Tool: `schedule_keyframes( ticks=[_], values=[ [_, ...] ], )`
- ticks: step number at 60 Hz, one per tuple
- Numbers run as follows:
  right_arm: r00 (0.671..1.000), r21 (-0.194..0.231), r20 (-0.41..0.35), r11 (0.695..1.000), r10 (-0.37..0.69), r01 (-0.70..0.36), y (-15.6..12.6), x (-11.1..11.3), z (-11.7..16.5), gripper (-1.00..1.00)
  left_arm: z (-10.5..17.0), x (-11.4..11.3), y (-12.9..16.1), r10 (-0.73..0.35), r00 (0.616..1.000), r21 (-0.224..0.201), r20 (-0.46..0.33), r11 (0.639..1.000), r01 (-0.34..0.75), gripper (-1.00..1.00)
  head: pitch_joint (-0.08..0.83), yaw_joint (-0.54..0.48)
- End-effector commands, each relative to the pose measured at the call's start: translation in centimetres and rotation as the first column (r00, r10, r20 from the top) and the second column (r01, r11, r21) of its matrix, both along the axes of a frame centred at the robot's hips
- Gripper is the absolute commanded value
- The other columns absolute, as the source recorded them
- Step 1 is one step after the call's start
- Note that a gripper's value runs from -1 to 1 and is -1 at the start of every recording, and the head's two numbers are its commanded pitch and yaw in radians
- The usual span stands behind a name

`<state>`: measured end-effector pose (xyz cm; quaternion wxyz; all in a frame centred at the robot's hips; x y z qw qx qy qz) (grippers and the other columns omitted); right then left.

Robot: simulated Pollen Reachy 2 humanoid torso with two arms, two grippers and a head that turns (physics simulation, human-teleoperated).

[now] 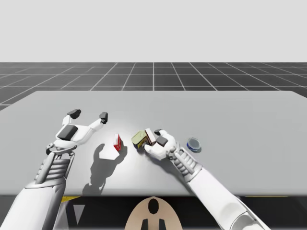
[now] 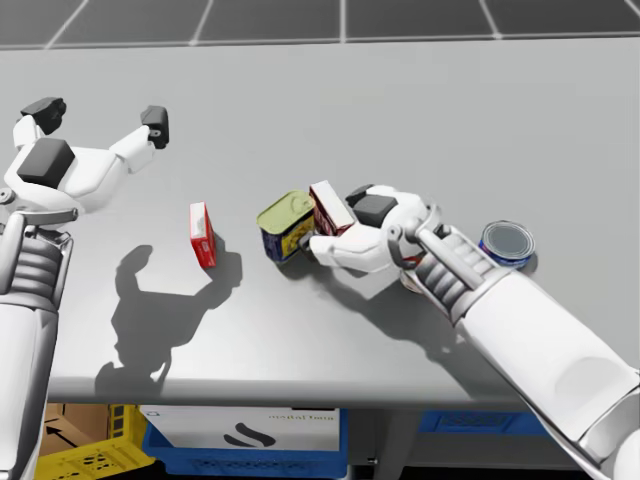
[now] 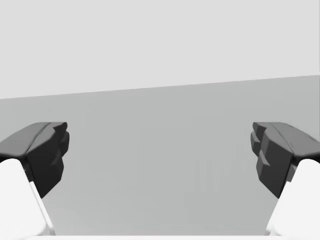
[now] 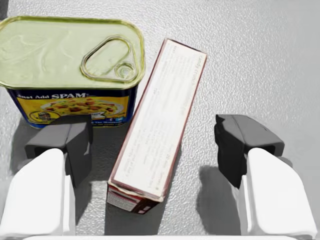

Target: Lift the pudding box off the table.

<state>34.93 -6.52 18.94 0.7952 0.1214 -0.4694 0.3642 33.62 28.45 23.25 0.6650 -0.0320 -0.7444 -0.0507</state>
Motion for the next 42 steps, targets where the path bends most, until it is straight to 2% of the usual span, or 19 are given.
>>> schedule_keyframes(
  ticks=[1, 16, 35, 42],
  values=[
    [0.999, 0.058, -0.028, 0.998, 0.042, -0.041, 2.86, -1.42, -0.03, 1.00, -0.01, 0.00, -0.03, 0.000, 1.000, 0.001, -0.001, 1.000, 0.000, -1.00, 0.695, 0.05],
    [0.998, 0.053, -0.050, 0.998, 0.035, -0.032, 2.47, -1.46, -0.25, 1.00, -0.08, 0.08, -0.13, 0.001, 1.000, 0.009, -0.001, 1.000, -0.001, -1.00, 0.661, 0.05],
    [0.998, 0.052, -0.056, 0.998, 0.033, -0.030, 2.11, -1.54, -0.21, 1.00, -0.28, 0.03, -0.27, 0.002, 1.000, 0.009, -0.008, 1.000, -0.002, -1.00, 0.420, 0.05],
    [0.998, 0.054, -0.056, 0.998, 0.029, -0.026, 1.92, -1.50, -0.19, 1.00, -0.42, 0.04, -0.36, 0.003, 1.000, 0.012, -0.012, 1.000, -0.003, -1.00, 0.363, 0.04]
  ],
)
